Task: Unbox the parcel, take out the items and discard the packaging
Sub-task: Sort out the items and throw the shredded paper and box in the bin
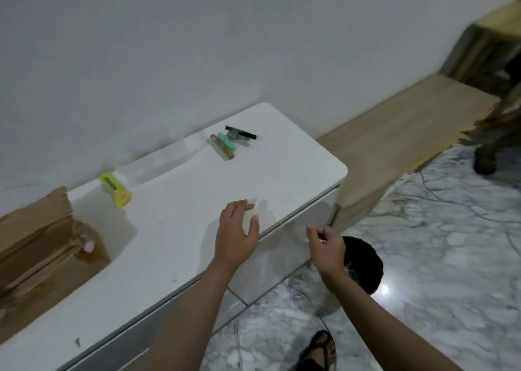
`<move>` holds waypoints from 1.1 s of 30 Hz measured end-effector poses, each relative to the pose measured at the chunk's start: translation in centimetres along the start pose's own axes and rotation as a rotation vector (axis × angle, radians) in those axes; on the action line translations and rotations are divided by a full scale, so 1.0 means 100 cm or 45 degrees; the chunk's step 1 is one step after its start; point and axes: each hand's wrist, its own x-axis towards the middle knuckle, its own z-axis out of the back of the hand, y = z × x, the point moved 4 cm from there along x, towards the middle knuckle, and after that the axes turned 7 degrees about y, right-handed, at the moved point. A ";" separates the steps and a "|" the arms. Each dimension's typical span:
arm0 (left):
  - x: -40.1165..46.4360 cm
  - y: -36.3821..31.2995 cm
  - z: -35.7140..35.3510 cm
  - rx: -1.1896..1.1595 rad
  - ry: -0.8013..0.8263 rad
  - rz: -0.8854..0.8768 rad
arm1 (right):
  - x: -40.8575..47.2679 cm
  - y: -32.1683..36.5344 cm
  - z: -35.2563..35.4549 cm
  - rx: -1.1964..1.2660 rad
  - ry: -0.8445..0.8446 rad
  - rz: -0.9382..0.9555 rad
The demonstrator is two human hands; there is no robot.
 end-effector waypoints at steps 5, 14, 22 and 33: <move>0.076 -0.048 -0.073 0.039 0.185 -0.104 | 0.054 -0.035 0.058 0.098 -0.153 -0.277; 0.128 -0.064 -0.130 0.500 0.191 -0.051 | 0.123 -0.103 0.111 0.111 -0.286 -0.804; 0.127 -0.062 -0.129 0.492 0.188 -0.041 | 0.141 -0.133 0.122 0.305 -0.240 -1.172; 0.126 -0.068 -0.129 0.499 0.179 -0.039 | 0.144 -0.132 0.129 0.413 -0.069 -1.151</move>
